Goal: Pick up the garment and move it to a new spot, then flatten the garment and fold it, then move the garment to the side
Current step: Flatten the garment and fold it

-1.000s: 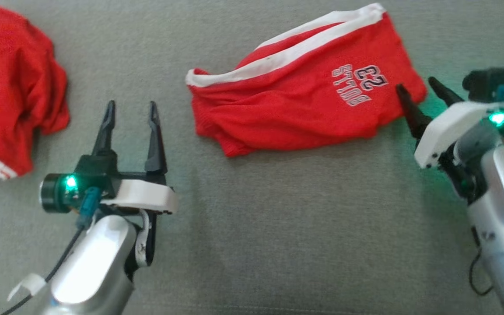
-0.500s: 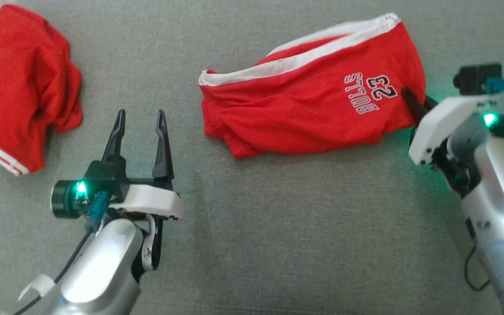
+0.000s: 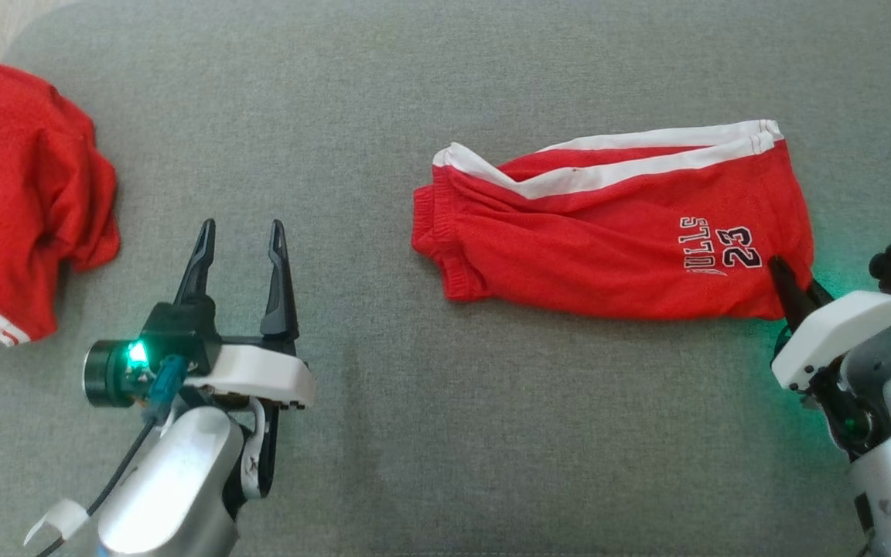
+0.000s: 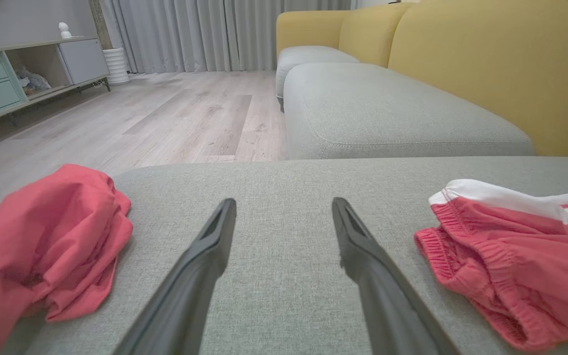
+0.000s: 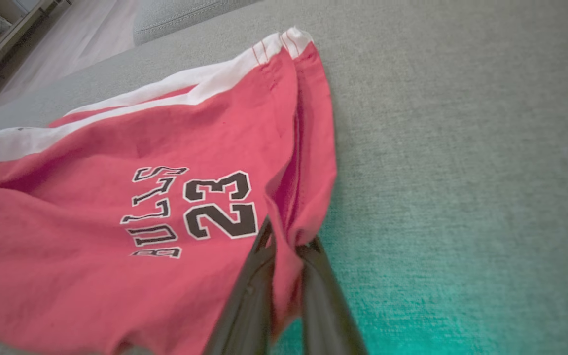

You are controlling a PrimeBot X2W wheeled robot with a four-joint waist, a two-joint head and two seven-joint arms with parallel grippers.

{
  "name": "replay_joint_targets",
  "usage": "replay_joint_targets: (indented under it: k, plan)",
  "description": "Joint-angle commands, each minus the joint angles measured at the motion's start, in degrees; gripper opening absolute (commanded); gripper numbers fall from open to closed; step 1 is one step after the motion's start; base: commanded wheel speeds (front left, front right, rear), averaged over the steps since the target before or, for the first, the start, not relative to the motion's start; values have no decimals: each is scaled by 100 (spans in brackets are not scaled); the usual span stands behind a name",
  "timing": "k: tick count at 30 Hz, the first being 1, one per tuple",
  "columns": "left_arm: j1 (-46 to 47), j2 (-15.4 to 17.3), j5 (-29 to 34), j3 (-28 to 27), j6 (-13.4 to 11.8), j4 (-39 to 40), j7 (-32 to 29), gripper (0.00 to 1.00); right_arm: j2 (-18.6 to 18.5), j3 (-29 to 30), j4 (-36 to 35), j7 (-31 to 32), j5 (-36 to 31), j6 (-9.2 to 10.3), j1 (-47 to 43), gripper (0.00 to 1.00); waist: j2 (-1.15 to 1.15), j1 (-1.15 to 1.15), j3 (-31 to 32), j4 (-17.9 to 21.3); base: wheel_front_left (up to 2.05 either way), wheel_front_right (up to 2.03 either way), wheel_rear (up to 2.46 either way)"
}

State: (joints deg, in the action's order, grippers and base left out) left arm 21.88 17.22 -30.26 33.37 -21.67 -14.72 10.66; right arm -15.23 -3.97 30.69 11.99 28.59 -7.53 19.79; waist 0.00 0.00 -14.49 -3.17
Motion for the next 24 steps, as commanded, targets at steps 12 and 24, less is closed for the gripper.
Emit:
replay_joint_targets:
  k: [12, 24]
  plan:
    - [137, 168, 4, -120, -46, 248, -47, 100, 524, -1564, -2043, 548, -494, 4, 698, 0, 0, 0, 12, -41, 0, 0, 0]
    - [166, 43, -67, -106, -20, 86, 73, 100, 1120, -3363, -1347, 438, 41, 4, 755, 100, 0, 0, -79, -273, 0, 0, 0]
